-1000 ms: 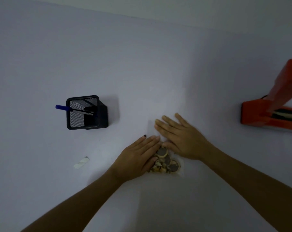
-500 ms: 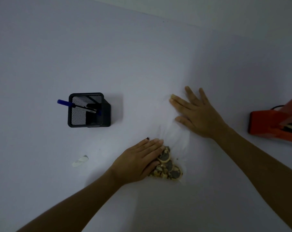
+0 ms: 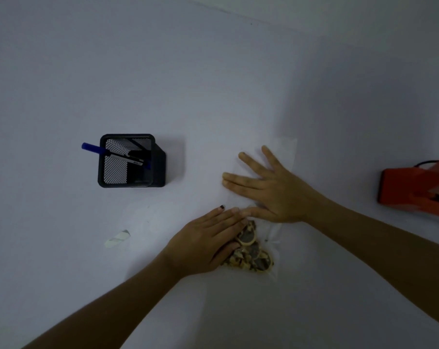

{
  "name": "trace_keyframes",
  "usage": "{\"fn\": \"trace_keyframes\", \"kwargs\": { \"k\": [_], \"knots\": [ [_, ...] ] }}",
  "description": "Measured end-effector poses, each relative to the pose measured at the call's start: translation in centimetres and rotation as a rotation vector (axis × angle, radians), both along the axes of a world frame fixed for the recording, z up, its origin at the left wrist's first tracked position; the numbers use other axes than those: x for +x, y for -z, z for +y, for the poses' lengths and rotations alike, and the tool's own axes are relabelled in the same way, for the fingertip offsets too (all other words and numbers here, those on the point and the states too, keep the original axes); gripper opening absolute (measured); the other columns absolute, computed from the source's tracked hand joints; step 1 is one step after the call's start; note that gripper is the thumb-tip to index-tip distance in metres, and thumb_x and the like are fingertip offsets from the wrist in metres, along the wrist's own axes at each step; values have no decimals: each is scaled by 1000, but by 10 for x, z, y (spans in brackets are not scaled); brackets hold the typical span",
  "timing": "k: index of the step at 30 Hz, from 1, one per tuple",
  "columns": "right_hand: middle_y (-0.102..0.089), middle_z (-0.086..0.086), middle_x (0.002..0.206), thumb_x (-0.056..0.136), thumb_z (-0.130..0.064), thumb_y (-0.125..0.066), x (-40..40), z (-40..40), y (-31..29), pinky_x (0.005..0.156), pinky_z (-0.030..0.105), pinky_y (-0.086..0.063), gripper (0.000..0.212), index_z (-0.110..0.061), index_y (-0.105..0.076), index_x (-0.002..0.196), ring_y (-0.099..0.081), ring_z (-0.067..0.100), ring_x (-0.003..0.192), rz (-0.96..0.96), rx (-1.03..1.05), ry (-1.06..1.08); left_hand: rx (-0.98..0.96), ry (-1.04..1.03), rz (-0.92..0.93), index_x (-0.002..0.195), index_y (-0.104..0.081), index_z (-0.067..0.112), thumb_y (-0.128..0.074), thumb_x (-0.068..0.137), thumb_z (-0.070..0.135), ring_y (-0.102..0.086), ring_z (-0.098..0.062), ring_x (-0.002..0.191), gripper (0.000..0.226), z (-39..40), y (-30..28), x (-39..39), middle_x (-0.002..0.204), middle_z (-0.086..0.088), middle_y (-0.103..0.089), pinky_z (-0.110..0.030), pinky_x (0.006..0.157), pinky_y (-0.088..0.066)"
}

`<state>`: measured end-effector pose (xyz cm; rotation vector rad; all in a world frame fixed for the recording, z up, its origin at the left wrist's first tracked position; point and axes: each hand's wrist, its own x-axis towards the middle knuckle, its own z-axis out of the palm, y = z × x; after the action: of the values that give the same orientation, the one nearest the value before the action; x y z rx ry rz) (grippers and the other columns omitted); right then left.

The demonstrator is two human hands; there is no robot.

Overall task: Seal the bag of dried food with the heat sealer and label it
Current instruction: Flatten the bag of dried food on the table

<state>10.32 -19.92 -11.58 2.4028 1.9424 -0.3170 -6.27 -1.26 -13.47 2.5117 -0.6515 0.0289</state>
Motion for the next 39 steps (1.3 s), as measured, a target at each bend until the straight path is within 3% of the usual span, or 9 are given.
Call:
{"fn": "trace_keyframes", "kwargs": {
  "k": [9, 15, 22, 30, 39],
  "knots": [
    [-22, -9, 158, 97, -62, -15, 66, -6, -4, 110, 70, -7, 65, -27, -20, 152, -6, 36, 148, -96, -121, 207, -10, 1, 23, 132, -54, 5, -45, 99, 32, -42, -18, 136, 43, -1, -1, 0, 142, -9, -48, -33, 116, -30],
    [-22, -3, 159, 96, -64, -15, 46, -6, -4, 112, 67, 0, 73, -19, -20, 153, -4, 36, 148, -86, -48, 383, -13, -9, 31, 133, -53, 6, -45, 100, 32, -41, -18, 137, 43, -1, 0, 0, 143, -9, -47, -33, 116, -30],
    [-22, -1, 158, 97, -59, -19, -26, -14, 0, 115, 64, -4, 69, -18, -24, 151, -8, 34, 148, 37, 11, 117, -1, -5, 18, 133, -53, 5, -47, 99, 29, -42, -19, 136, 43, -2, 0, -1, 143, -11, -47, -35, 115, -32],
    [-21, -4, 158, 95, -63, -18, -16, -11, 3, 114, 66, -5, 70, -22, -22, 152, -9, 33, 148, 31, -30, 30, -1, -5, 13, 133, -53, 5, -48, 98, 29, -43, -19, 135, 43, -1, -1, -1, 141, -11, -49, -35, 115, -32],
    [-25, -5, 157, 97, -62, -13, 56, -21, 1, 109, 71, -5, 68, -23, -24, 152, -10, 38, 147, -81, -97, 298, 6, -7, 49, 134, -52, 6, -46, 99, 31, -42, -18, 136, 44, -2, -1, -1, 143, -9, -48, -33, 116, -29]
  ]
}}
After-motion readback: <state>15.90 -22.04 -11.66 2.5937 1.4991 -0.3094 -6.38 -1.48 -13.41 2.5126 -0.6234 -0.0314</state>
